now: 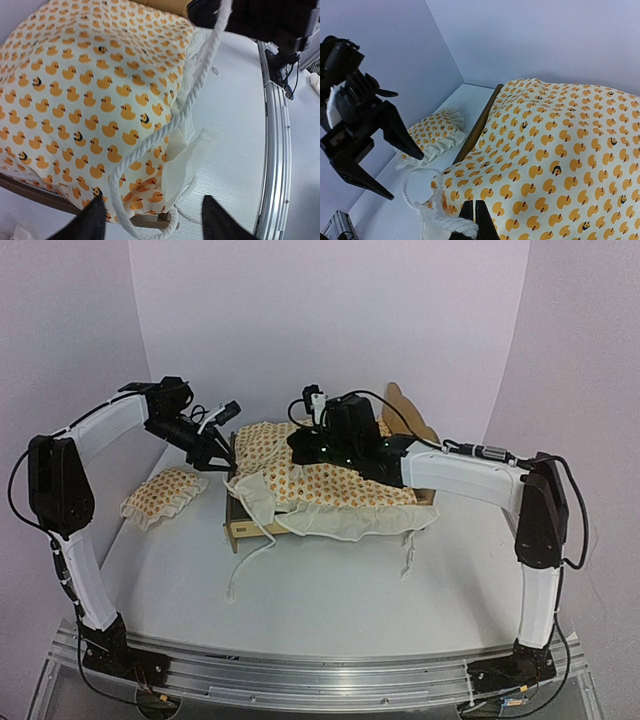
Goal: Set up the pet bed
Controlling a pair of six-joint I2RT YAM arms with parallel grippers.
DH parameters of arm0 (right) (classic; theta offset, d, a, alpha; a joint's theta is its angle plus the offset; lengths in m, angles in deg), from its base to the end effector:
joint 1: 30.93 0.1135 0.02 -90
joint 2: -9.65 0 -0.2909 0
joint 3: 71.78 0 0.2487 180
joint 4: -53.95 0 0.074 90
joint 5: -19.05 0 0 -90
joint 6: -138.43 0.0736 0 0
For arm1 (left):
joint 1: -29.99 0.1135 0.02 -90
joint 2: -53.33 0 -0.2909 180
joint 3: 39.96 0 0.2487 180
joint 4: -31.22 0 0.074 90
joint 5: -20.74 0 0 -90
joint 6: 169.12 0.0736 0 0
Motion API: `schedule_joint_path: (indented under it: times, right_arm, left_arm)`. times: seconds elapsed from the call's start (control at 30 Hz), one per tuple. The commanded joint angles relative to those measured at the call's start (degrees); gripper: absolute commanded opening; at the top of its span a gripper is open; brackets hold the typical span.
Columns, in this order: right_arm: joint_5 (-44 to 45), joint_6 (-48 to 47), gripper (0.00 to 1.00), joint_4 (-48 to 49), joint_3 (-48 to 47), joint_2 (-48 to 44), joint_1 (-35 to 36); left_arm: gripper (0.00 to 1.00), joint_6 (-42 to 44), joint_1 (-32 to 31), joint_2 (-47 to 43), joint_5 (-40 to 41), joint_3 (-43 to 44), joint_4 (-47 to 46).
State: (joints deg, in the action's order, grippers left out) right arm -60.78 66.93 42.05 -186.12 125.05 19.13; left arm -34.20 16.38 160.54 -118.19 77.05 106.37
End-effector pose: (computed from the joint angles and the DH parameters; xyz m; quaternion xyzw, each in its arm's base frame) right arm 0.3542 0.4027 0.3388 -0.1588 0.7650 0.2921 0.5516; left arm 0.3778 -0.1486 0.3225 0.5118 0.7325 -0.3372 0.2963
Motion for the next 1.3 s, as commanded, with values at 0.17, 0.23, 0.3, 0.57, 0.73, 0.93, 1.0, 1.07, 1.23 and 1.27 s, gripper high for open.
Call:
schedule_joint_path:
  times: [0.17,0.23,0.3,0.57,0.73,0.93,1.0,1.07,1.23,1.27]
  right_arm:
    - [-15.21,1.04,0.0,-1.98,0.08,-7.06,0.17]
    - [-18.42,0.45,0.0,-1.98,0.74,-7.89,0.16]
    - [-20.83,0.58,0.0,-1.98,1.64,-8.81,0.16]
    - [-21.73,2.15,0.0,-0.92,1.52,-12.67,0.25]
    - [-23.59,2.36,0.0,1.75,0.57,-13.87,1.15]
    - [-24.71,4.37,0.0,2.69,2.8,-13.13,1.59]
    - [-25.32,5.34,0.0,3.17,3.56,-12.34,1.65]
    - [-26.73,6.18,0.0,4.03,3.83,-10.96,1.83]
    - [-33.46,5.05,0.0,8.11,2.07,-3.76,3.95]
    - [-33.59,4.11,0.0,8.22,1.61,-2.36,4.22]
  left_arm:
    - [0.84,27.38,-0.48,-0.06,3.87,6.37,13.49]
    - [0.85,28.52,-0.33,0.47,3.2,7.72,13.26]
    - [0.87,26.02,-0.27,1.7,2.18,8.99,10.59]
    - [1.0,30.59,-5.23,7.43,5.32,7.58,11.32]
    - [1.0,36.54,-6.66,6.01,5.11,1.83,8.53]
    - [0.81,28.57,-8.49,7.62,12.16,-0.96,-0.63]
    - [0.52,25.78,-8.7,7.74,14.65,-2.3,-4.6]
    - [0.23,23.59,-8.74,7.29,15.76,-3.2,-8.26]
    - [0.0,16.8,-8.53,4.84,19.43,-5.33,-17.68]
    - [0.0,15.75,-8.56,4.41,21.19,-6.15,-19.37]
